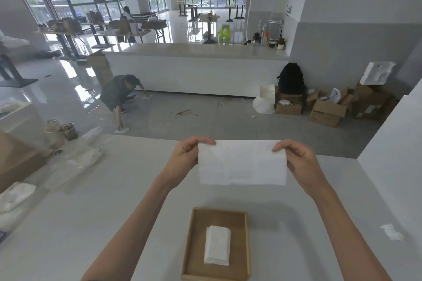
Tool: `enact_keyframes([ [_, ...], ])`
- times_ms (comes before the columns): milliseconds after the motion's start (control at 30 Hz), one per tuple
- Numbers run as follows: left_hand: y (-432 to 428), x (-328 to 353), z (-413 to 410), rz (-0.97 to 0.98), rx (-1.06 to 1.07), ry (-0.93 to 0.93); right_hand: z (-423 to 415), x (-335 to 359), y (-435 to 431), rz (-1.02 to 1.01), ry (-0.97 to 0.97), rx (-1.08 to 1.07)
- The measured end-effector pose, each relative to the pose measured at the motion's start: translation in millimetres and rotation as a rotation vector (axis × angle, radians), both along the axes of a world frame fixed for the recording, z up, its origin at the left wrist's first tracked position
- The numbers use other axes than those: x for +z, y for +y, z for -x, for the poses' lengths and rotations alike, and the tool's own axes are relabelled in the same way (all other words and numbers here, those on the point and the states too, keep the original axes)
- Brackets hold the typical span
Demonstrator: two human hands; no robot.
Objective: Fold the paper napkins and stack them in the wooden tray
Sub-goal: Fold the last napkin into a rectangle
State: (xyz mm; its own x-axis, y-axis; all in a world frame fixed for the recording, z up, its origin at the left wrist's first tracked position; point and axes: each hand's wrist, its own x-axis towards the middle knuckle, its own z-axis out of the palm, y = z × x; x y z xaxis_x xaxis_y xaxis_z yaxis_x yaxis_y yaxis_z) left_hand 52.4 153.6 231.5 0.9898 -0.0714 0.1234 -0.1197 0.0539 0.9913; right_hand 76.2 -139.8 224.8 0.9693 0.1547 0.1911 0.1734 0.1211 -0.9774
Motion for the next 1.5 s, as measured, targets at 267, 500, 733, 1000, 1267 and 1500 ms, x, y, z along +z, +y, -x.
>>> enact_keyframes([
  [267,24.3,-26.9,3.3,-0.139,-0.001,0.128,-1.6,8.0,28.6,0.356,-0.069,-0.043],
  [500,-6.1,-29.9,15.8,-0.544,-0.175,-0.046,0.0,48.5,69.5,0.910,-0.226,0.375],
  [733,-40.9,-12.1,25.3,-0.063,-0.114,0.083,-5.0,86.9,56.2,0.638,-0.284,0.150],
  [1000,-45.3,-0.8,28.0,-0.056,0.089,0.088,42.5,18.8,52.0,0.172,0.130,0.111],
  [1267,-40.6,-3.5,34.6,-0.002,0.107,-0.010,35.5,4.2,58.4,0.082,0.112,-0.064],
  [1500,-34.4,-14.4,24.9,-0.111,0.228,-0.088,22.6,-0.6,68.5,-0.019,0.264,-0.138],
])
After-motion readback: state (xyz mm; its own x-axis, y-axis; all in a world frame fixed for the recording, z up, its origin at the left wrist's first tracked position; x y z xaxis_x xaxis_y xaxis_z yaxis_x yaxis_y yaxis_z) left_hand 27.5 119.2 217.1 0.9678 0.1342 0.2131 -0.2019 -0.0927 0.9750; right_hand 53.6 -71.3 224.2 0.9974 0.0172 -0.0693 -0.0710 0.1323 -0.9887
